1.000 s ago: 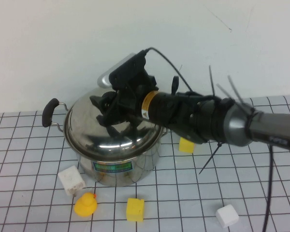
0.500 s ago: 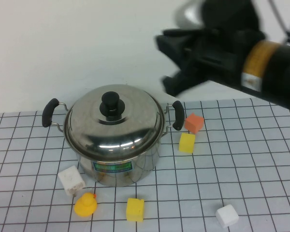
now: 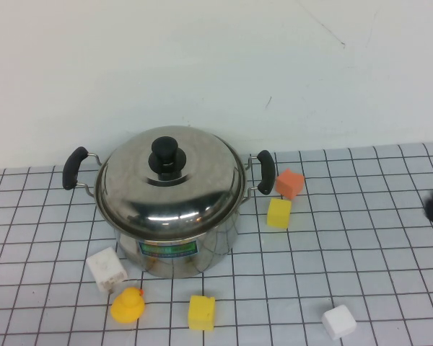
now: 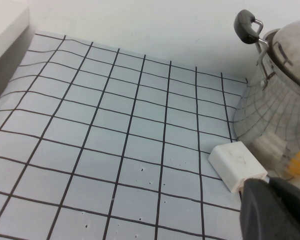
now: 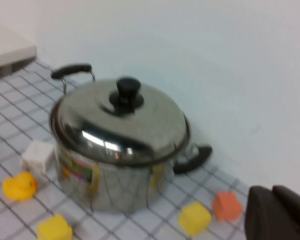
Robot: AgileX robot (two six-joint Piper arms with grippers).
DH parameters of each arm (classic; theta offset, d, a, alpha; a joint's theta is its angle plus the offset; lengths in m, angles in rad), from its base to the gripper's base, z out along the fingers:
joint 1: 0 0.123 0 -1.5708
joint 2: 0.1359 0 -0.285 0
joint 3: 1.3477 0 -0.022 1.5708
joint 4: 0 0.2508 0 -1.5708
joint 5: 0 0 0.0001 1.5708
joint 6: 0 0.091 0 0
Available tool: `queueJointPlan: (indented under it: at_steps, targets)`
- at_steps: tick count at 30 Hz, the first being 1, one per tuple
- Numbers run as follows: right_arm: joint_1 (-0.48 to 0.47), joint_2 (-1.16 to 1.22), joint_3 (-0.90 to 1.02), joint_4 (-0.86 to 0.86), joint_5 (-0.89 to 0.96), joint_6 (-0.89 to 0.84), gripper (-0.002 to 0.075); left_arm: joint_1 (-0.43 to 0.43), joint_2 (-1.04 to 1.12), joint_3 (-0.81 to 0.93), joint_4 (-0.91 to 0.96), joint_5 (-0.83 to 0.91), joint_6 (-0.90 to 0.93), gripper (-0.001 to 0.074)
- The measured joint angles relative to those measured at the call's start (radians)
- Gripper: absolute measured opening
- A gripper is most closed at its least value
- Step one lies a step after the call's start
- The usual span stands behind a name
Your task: Cover the pot
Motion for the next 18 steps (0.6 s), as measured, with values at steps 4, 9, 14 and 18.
queueJointPlan:
  at_steps: [4,9,14,18]
  targets:
    - [0.0,-0.156,0.106,0.0,0.078,-0.002,-0.0001,0.0,0.0,0.0,0.0,0.0,0.0,-0.0003]
    - [-0.025,-0.28,0.215,0.15,0.153,-0.183,-0.0002,0.0,0.0,0.0,0.0,0.0,0.0,-0.0003]
    - [-0.231,-0.425,0.354,0.414,0.099,-0.512,-0.0002,0.0,0.0,0.0,0.0,0.0,-0.004,-0.0003]
    - [-0.466,-0.511,0.436,0.591,0.04,-0.718,-0.0002,0.0,0.0,0.0,0.0,0.0,-0.004,-0.0003]
